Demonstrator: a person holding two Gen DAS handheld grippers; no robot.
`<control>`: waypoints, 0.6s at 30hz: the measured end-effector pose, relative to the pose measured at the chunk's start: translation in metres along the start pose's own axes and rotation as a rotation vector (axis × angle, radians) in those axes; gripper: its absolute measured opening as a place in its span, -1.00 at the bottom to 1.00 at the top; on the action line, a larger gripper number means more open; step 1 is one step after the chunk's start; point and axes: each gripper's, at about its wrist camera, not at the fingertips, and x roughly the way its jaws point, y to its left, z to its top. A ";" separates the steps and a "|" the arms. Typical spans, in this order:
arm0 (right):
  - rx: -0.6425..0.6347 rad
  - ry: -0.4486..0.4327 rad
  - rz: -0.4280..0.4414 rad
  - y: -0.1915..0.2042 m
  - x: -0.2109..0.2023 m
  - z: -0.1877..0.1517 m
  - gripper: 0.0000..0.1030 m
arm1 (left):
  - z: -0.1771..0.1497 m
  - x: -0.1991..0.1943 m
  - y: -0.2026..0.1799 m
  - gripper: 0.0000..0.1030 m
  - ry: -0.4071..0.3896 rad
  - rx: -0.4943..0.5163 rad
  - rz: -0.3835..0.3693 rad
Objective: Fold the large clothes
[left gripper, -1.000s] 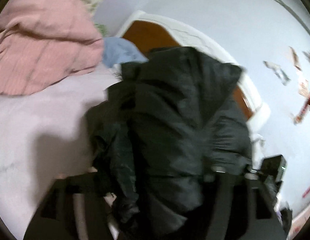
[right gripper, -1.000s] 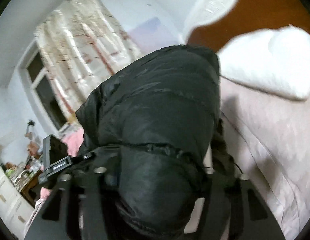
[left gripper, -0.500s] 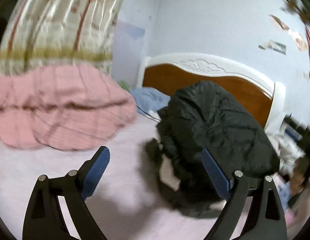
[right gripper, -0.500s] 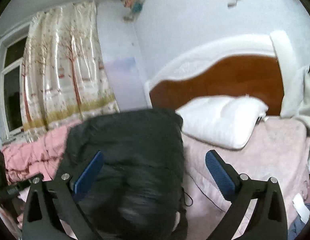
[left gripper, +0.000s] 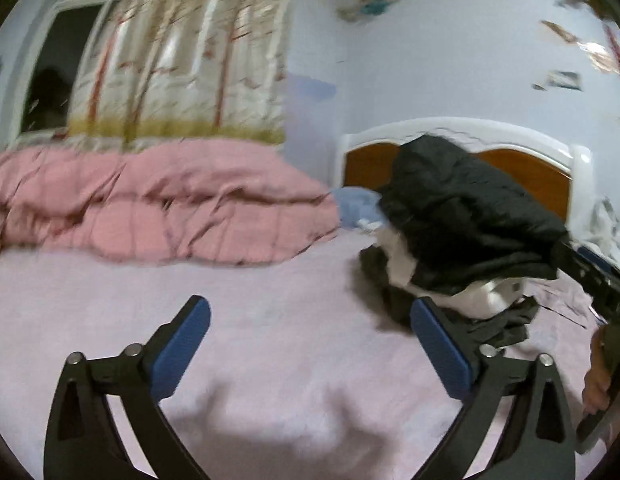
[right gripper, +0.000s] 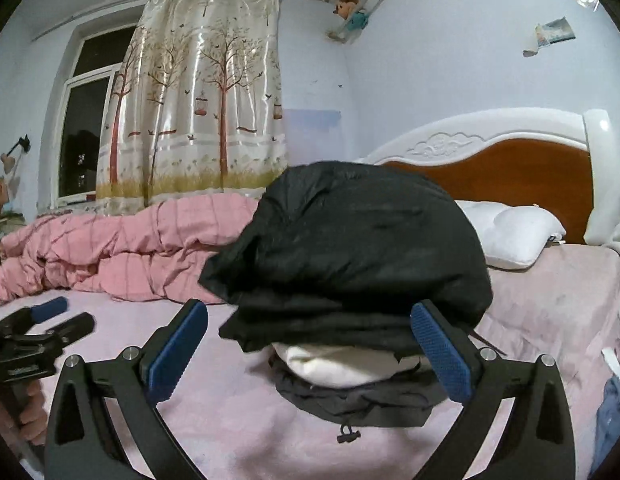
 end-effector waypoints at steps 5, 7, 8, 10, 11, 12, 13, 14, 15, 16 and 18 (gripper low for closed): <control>-0.053 0.028 -0.088 0.010 0.006 -0.031 0.98 | -0.012 0.010 -0.005 0.98 0.042 0.035 -0.003; -0.061 0.011 -0.103 0.013 0.001 -0.031 0.98 | -0.015 0.008 -0.009 0.98 0.040 0.058 0.005; -0.071 0.008 -0.107 0.015 0.001 -0.031 0.99 | -0.016 0.005 -0.012 0.99 0.029 0.071 0.006; -0.115 0.014 -0.115 0.025 0.002 -0.033 0.99 | -0.016 0.001 -0.017 0.99 0.011 0.098 0.006; -0.135 0.017 -0.116 0.029 0.004 -0.033 0.99 | -0.016 0.001 -0.019 0.99 0.009 0.111 0.006; -0.172 0.021 -0.116 0.036 0.004 -0.034 0.99 | -0.016 0.001 -0.020 0.99 0.011 0.117 0.010; -0.201 0.024 -0.114 0.043 0.004 -0.037 0.99 | -0.016 0.002 -0.021 0.99 0.014 0.119 0.014; -0.219 0.026 -0.112 0.047 0.006 -0.036 0.99 | -0.016 0.003 -0.020 0.99 0.015 0.117 0.015; -0.239 0.027 -0.114 0.051 0.007 -0.036 0.99 | -0.016 0.002 -0.019 0.99 0.014 0.112 0.018; -0.258 0.025 -0.124 0.054 0.007 -0.037 0.99 | -0.015 0.001 -0.018 0.99 0.011 0.107 0.024; -0.268 0.020 -0.131 0.056 0.006 -0.037 0.99 | -0.014 -0.002 -0.016 0.99 -0.004 0.100 0.038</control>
